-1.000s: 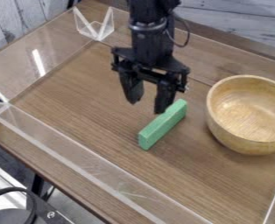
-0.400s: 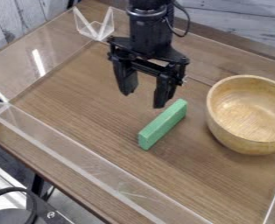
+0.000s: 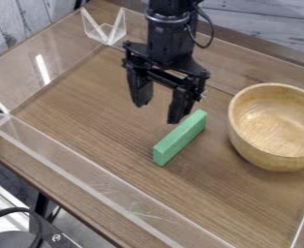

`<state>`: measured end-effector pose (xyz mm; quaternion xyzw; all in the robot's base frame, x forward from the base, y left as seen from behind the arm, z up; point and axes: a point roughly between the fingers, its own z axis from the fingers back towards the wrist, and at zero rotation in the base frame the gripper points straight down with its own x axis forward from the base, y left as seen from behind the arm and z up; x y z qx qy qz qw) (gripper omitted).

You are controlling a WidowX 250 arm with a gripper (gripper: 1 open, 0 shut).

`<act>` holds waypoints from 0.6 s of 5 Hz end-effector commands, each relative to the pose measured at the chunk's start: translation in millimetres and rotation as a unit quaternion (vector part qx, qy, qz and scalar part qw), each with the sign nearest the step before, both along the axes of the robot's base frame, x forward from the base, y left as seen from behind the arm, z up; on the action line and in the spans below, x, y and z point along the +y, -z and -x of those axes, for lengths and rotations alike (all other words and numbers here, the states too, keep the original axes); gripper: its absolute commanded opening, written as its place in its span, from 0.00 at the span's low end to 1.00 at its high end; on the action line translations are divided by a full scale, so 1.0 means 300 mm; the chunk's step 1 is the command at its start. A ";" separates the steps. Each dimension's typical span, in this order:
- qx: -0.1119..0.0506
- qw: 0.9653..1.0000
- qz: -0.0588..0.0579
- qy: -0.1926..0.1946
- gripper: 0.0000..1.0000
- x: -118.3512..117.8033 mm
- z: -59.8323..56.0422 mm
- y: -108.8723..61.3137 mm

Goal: Remove the green block from inside the brown bowl and put it on the table

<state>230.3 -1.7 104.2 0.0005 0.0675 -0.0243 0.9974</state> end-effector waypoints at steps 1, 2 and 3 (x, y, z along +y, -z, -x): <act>-0.024 1.000 0.002 0.004 1.00 0.018 -0.038 -0.060; -0.016 1.000 0.006 0.007 1.00 0.035 -0.038 -0.054; -0.010 1.000 0.010 0.004 1.00 0.049 -0.034 -0.056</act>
